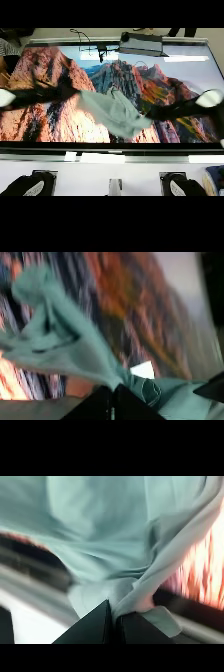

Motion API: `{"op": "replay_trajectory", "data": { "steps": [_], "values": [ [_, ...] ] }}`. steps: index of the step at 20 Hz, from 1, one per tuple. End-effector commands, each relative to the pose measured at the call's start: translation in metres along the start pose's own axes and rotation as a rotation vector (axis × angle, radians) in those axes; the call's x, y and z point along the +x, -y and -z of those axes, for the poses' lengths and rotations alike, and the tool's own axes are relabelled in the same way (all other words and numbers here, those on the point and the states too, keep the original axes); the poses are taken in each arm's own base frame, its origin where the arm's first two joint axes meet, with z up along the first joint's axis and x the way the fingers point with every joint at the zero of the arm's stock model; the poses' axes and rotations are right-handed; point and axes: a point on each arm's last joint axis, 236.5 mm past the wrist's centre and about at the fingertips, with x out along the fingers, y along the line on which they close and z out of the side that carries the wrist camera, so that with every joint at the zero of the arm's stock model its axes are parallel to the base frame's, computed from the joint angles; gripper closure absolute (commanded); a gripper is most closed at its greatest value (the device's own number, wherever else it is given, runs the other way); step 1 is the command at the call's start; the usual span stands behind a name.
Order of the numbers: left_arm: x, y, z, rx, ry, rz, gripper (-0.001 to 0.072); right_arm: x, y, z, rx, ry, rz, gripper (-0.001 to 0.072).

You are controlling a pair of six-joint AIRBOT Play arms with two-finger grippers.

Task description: Fold the shirts.

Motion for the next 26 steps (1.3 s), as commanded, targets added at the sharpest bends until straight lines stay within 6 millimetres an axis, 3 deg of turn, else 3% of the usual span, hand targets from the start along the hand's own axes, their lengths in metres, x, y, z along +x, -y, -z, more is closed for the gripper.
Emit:
{"op": "replay_trajectory", "data": {
  "steps": [1, 2, 3, 4, 6, 8, 12, 15, 17, 19, 22, 24, 26],
  "values": [
    [-0.163, 0.080, -0.125, 0.233, 0.493, -0.044, 0.0672, -0.180, -0.063, -0.094, -0.126, 0.617, 0.054, 0.0694],
    [-0.203, 0.103, -0.140, 0.252, 0.601, -0.058, 0.0672, -0.237, -0.072, -0.106, -0.129, 0.802, 0.108, 0.0694],
    [-0.237, 0.126, -0.147, 0.219, 0.692, -0.043, 0.0672, -0.277, -0.082, -0.107, -0.125, 0.930, 0.133, 0.0694],
    [-0.257, 0.152, -0.147, 0.214, 0.750, 0.003, 0.0672, -0.302, -0.098, -0.102, -0.135, 1.016, 0.119, 0.0694],
    [-0.275, 0.192, -0.139, 0.280, 0.795, 0.092, 0.0672, -0.314, -0.127, -0.093, -0.158, 1.062, 0.025, 0.0694],
    [-0.295, 0.219, -0.138, 0.344, 0.876, 0.154, 0.0672, -0.320, -0.140, -0.093, -0.164, 1.090, -0.035, 0.0694],
    [-0.337, 0.256, -0.134, 0.389, 1.013, 0.245, 0.0672, -0.352, -0.162, -0.081, -0.265, 1.198, -0.011, 0.0694],
    [-0.349, 0.268, -0.131, 0.420, 1.039, 0.249, 0.0672, -0.372, -0.166, -0.070, -0.296, 1.257, 0.054, 0.0694],
    [-0.329, 0.245, -0.136, 0.461, 0.984, 0.131, 0.0672, -0.360, -0.145, -0.070, -0.217, 1.196, 0.100, 0.0694],
    [-0.282, 0.195, -0.139, 0.424, 0.814, -0.016, 0.0672, -0.314, -0.096, -0.072, -0.126, 0.980, 0.219, 0.0694],
    [-0.190, 0.089, -0.119, 0.271, 0.471, -0.182, 0.0672, -0.236, -0.016, -0.071, 0.020, 0.628, 0.333, 0.0694],
    [-0.134, 0.023, -0.097, 0.142, 0.306, -0.225, 0.0672, -0.181, 0.017, -0.093, 0.091, 0.526, 0.264, 0.0694],
    [-0.091, -0.036, -0.080, 0.025, 0.228, -0.266, 0.0671, -0.127, 0.038, -0.121, 0.208, 0.498, 0.122, 0.0694]
  ]
}}
